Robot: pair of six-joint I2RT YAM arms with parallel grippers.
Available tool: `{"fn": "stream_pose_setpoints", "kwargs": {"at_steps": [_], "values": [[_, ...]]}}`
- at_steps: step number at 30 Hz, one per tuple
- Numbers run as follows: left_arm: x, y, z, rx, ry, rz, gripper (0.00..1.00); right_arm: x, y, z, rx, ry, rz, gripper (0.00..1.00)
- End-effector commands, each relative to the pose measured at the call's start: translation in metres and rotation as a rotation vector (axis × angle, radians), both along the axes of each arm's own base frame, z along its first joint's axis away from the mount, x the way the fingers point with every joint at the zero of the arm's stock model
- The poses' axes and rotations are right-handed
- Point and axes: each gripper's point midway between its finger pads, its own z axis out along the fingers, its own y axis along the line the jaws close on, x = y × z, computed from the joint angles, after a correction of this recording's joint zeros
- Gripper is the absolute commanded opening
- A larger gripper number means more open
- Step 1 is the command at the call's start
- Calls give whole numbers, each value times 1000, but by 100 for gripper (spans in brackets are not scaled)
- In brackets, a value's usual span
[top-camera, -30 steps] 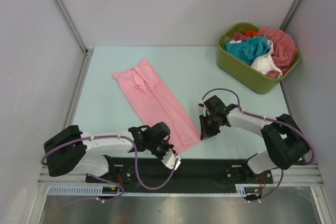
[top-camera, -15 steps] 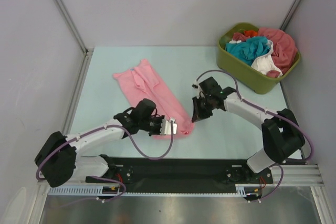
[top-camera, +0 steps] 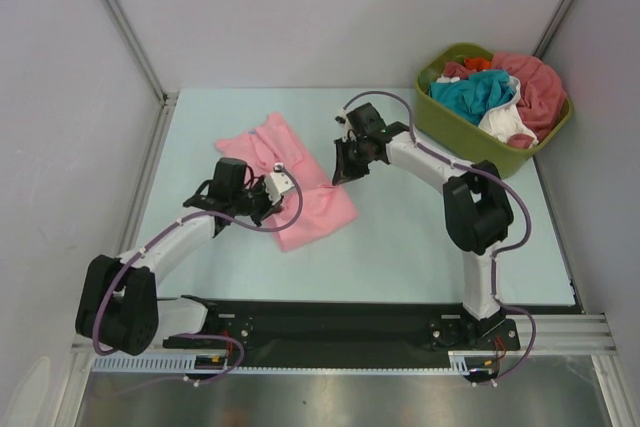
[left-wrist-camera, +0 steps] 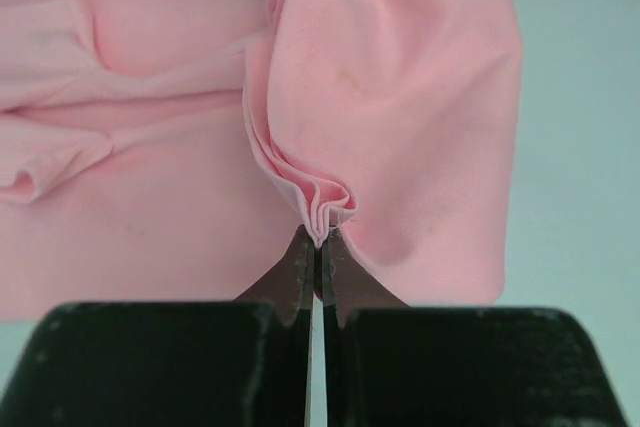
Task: Fold and stack the t-shirts
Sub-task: Fold the tshirt
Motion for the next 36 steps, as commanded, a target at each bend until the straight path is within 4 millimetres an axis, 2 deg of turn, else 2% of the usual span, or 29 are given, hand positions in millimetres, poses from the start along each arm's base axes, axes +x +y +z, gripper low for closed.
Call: {"fn": "stream_pose_setpoints", "kwargs": {"at_steps": [1,2,5,12,18,21,25,31,32,34,35,36], "values": [[29,17,12,-24,-31,130,0,35,25,25,75,-85,-18,0],[33,21,12,-19,-40,150,0,38,32,17,72,-81,-13,0],[46,33,6,1,-44,208,0,56,44,13,74,-107,-24,0],[63,61,-6,49,-48,349,0,80,61,6,118,-127,-50,0],[83,72,-7,59,-66,414,0,102,72,4,140,-154,-83,0],[84,80,-16,85,-38,441,0,109,79,3,155,-167,-92,0],[88,88,-20,94,-39,475,0,115,79,-8,146,-166,-126,0],[90,90,-25,98,-22,480,0,123,84,-10,162,-182,-133,0],[92,90,-23,98,-29,482,0,124,85,-13,165,-179,-140,3],[95,90,-25,100,-21,487,3,127,85,-12,181,-177,-146,22],[98,92,-25,106,-19,497,19,128,85,-12,184,-173,-148,31],[99,94,-27,121,-11,509,29,133,83,-5,188,-185,-155,41]]}}
